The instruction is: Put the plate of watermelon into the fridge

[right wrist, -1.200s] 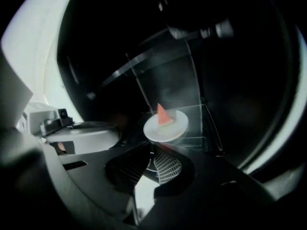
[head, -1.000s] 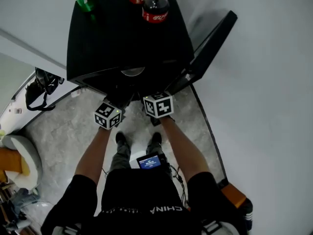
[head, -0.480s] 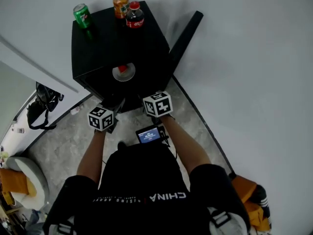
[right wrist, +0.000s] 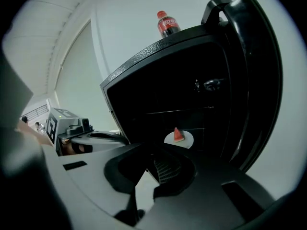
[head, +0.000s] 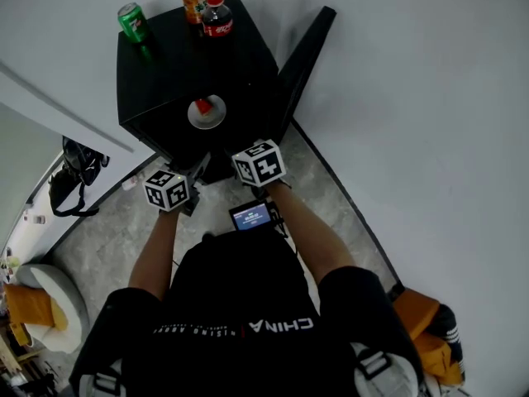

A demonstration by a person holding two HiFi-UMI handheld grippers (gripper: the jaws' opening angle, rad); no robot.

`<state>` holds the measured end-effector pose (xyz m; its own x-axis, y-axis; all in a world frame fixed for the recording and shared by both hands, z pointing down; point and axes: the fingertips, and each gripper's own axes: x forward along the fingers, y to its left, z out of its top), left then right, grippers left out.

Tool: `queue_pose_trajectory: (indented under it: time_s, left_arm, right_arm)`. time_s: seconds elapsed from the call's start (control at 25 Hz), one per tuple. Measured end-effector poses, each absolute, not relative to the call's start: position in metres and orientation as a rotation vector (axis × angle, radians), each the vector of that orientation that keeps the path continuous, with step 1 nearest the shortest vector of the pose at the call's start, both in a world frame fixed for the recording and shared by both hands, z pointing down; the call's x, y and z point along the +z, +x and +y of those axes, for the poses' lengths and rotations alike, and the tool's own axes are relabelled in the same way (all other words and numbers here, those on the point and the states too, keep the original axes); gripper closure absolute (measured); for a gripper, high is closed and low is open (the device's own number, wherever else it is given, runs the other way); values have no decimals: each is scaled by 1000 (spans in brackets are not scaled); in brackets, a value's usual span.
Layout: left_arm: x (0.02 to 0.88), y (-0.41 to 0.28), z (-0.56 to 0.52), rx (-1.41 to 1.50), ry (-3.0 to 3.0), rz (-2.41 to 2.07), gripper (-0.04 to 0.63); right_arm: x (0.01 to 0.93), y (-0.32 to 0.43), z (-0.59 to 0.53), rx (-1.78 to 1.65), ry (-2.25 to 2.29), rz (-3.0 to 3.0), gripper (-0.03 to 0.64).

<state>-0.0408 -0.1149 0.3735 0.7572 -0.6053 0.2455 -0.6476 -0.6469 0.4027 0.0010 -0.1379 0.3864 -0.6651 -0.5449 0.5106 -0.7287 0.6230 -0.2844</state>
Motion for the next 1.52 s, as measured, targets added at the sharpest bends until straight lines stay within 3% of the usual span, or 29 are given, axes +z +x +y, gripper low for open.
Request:
queue_pose_trajectory:
  time_s: [0.76,1.04,1.52]
  left_arm:
    - [442,-12,-18,70,2184,-1061,581]
    - [440,-37,36,-58,2092,-1068,581]
    - [436,-90,181,87,2224,-950,581]
  right_arm:
    - [461,47,-68,918,779,-2472,584]
    - [464,64,-11,989,883,-2410,584]
    - [453,10,129,954,1045,-2342,594]
